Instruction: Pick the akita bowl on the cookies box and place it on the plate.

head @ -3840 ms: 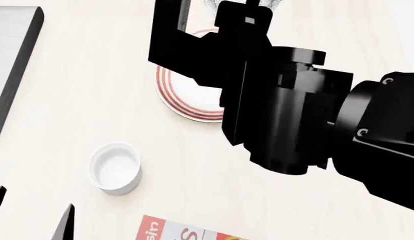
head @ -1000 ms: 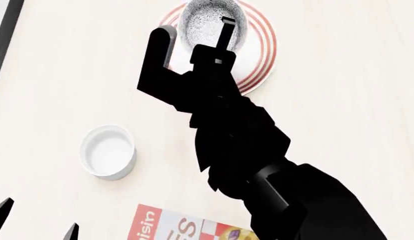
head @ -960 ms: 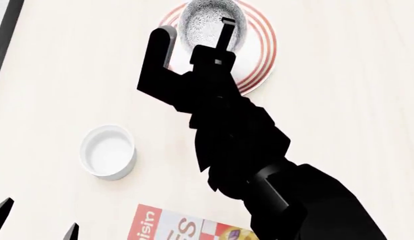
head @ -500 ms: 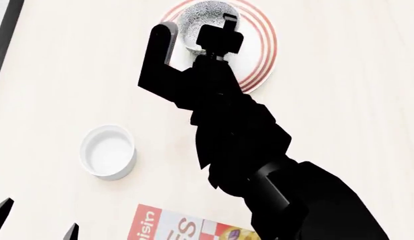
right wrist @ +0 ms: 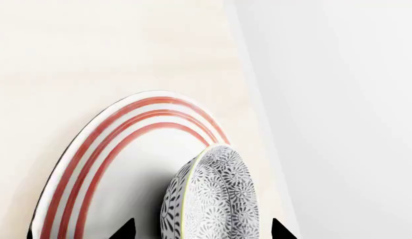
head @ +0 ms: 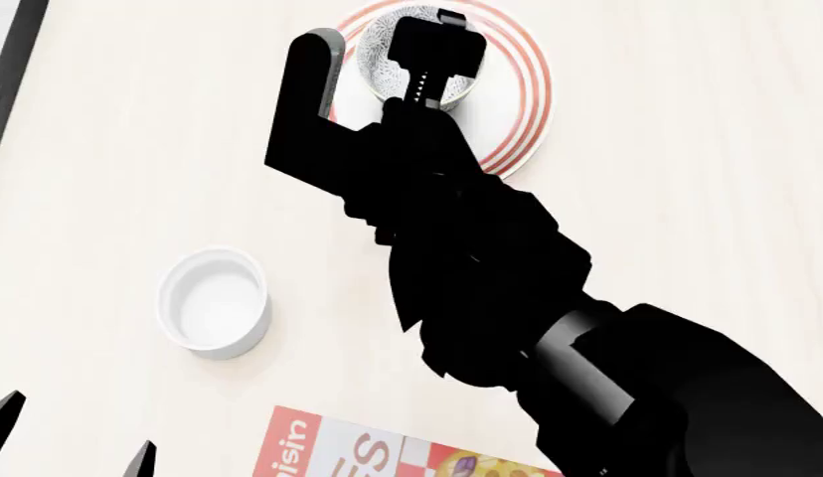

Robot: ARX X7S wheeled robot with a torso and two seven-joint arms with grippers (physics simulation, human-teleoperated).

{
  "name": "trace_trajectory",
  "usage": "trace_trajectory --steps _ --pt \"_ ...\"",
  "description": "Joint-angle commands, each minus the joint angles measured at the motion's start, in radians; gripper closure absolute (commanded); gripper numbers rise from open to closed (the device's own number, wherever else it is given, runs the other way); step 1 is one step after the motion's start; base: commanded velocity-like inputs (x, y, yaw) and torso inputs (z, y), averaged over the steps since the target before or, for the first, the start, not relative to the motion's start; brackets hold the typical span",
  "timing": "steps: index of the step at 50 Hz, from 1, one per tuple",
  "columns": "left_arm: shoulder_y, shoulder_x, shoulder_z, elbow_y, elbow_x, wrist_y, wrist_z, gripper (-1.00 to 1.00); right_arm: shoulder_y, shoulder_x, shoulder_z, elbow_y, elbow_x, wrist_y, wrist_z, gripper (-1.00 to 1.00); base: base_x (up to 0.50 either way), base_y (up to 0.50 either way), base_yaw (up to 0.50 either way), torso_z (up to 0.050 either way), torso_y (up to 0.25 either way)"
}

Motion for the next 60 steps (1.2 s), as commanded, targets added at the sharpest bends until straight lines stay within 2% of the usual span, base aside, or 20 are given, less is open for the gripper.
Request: trace_trajectory --steps 1,9,17,27,31,33,35,38,40,42,45,47,48,50,54,55,57,59,60 --pt "-0.004 -0.003 -0.005 0.016 -0.002 -0.016 -0.021 -1.0 0.053 0.176 -0.011 -0.436 0.033 0.224 0.021 -1.0 0.0 0.0 0.0 0.0 0.0" --pt "-0.005 -0.006 -0.009 0.024 0.013 -0.024 -0.037 -1.0 0.114 0.35 0.007 -0.823 0.094 0.415 0.058 -1.0 0.0 0.0 0.0 0.0 0.0" --pt "-0.003 -0.009 -0.034 0.022 0.007 -0.018 -0.056 -1.0 0.129 0.53 0.079 -1.19 0.168 0.49 0.133 -1.0 0.0 0.0 0.0 0.0 0.0" --pt "-0.01 -0.007 -0.103 0.036 -0.001 0.005 -0.104 -1.0 -0.007 0.763 0.175 -1.577 0.198 0.412 0.378 -1.0 0.0 0.0 0.0 0.0 0.0" --pt "-0.01 0.006 -0.135 0.044 0.011 0.031 -0.132 -1.0 -0.109 0.838 0.17 -1.722 0.136 0.404 0.575 -1.0 0.0 0.0 0.0 0.0 0.0" --pt "-0.01 0.014 -0.144 0.043 0.018 0.046 -0.141 -1.0 -0.194 0.877 0.178 -1.775 0.12 0.35 0.699 -1.0 0.0 0.0 0.0 0.0 0.0" --pt "-0.006 0.019 -0.155 0.05 0.017 0.06 -0.148 -1.0 -0.244 0.909 0.187 -1.785 0.11 0.272 0.757 -1.0 0.0 0.0 0.0 0.0 0.0" --pt "0.017 0.034 -0.198 0.082 0.025 0.119 -0.168 -1.0 -0.372 1.011 0.175 -1.854 -0.008 0.103 0.967 -1.0 0.0 0.0 0.0 0.0 0.0" --pt "0.029 0.038 -0.224 0.107 0.003 0.142 -0.177 -1.0 -0.389 1.092 0.11 -1.858 -0.07 -0.035 1.075 -1.0 0.0 0.0 0.0 0.0 0.0" --pt "0.042 0.037 -0.242 0.126 -0.033 0.162 -0.174 -1.0 -0.383 1.137 0.032 -1.858 -0.147 -0.078 1.155 -1.0 0.0 0.0 0.0 0.0 0.0" --pt "0.077 0.077 -0.278 0.146 0.032 0.267 -0.174 -1.0 -0.419 1.247 -0.025 -1.859 -0.227 -0.257 1.341 -1.0 0.0 0.0 0.0 0.0 0.0" --pt "0.087 0.091 -0.298 0.157 0.033 0.3 -0.182 -1.0 -0.444 1.294 -0.044 -1.859 -0.3 -0.301 1.423 -1.0 0.0 0.0 0.0 0.0 0.0" --pt "0.092 0.095 -0.316 0.169 0.018 0.318 -0.19 -1.0 -0.496 1.323 -0.009 -1.859 -0.325 -0.355 1.456 -1.0 0.0 0.0 0.0 0.0 0.0" --pt "0.098 0.12 -0.354 0.18 0.014 0.365 -0.208 -1.0 -0.796 1.304 0.291 -1.859 -0.4 -0.354 1.457 -1.0 0.0 0.0 0.0 0.0 0.0" --pt "0.114 0.158 -0.385 0.183 0.014 0.453 -0.207 -1.0 -1.396 1.256 0.891 -1.859 -0.522 -0.489 1.454 -1.0 0.0 0.0 0.0 0.0 0.0" --pt "0.116 0.158 -0.387 0.185 0.014 0.455 -0.207 -1.0 -1.546 1.18 1.041 -1.859 -0.542 -0.529 1.383 -1.0 0.0 0.0 0.0 0.0 0.0" --pt "0.122 0.159 -0.389 0.196 0.002 0.47 -0.205 -1.0 -1.846 0.938 1.341 -1.858 -0.564 -0.639 1.164 -1.0 0.0 0.0 0.0 0.0 0.0" --pt "0.123 0.163 -0.392 0.203 0.006 0.475 -0.209 -1.0 -2.124 0.802 1.641 -1.858 -0.547 -0.702 1.031 -1.0 0.0 0.0 0.0 0.0 0.0" --pt "0.125 0.167 -0.396 0.209 0.007 0.486 -0.209 -1.0 -2.123 0.761 1.713 -1.858 -0.535 -0.724 0.992 -1.0 0.0 0.0 0.0 0.0 0.0"
